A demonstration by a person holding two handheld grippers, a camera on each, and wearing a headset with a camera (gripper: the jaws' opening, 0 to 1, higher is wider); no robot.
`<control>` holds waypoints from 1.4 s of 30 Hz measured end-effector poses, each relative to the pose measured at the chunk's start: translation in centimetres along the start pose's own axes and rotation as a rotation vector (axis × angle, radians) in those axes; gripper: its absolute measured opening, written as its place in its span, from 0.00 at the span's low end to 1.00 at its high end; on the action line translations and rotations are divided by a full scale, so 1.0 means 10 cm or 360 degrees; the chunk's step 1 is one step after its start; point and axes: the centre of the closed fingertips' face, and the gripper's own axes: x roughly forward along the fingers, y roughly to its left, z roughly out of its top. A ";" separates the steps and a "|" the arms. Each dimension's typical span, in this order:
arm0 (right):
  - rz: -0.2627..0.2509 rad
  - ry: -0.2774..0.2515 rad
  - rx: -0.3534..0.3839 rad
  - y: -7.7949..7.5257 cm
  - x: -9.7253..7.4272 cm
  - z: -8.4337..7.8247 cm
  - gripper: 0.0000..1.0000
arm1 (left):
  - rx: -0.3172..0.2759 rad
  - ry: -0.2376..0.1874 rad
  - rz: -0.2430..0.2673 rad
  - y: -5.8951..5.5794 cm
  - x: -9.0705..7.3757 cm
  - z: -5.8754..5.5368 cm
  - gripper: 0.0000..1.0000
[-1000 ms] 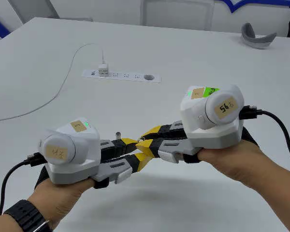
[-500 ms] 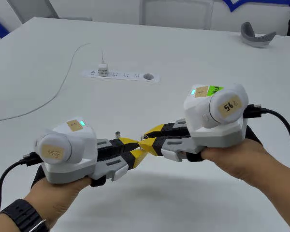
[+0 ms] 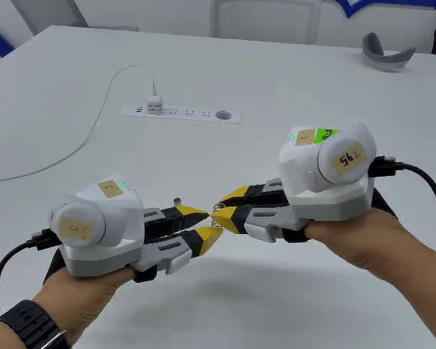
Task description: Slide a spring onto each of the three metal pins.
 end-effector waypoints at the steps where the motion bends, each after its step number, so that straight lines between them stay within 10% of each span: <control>1: -0.0002 0.0000 0.0000 0.00 0.00 0.00 0.12 | -0.0005 0.0000 -0.0001 0.00 -0.01 0.00 0.24; 42: -0.0156 -0.0033 0.0056 -0.43 -0.24 0.05 0.12 | -0.0049 0.0050 0.0083 0.19 -0.41 -0.15 0.67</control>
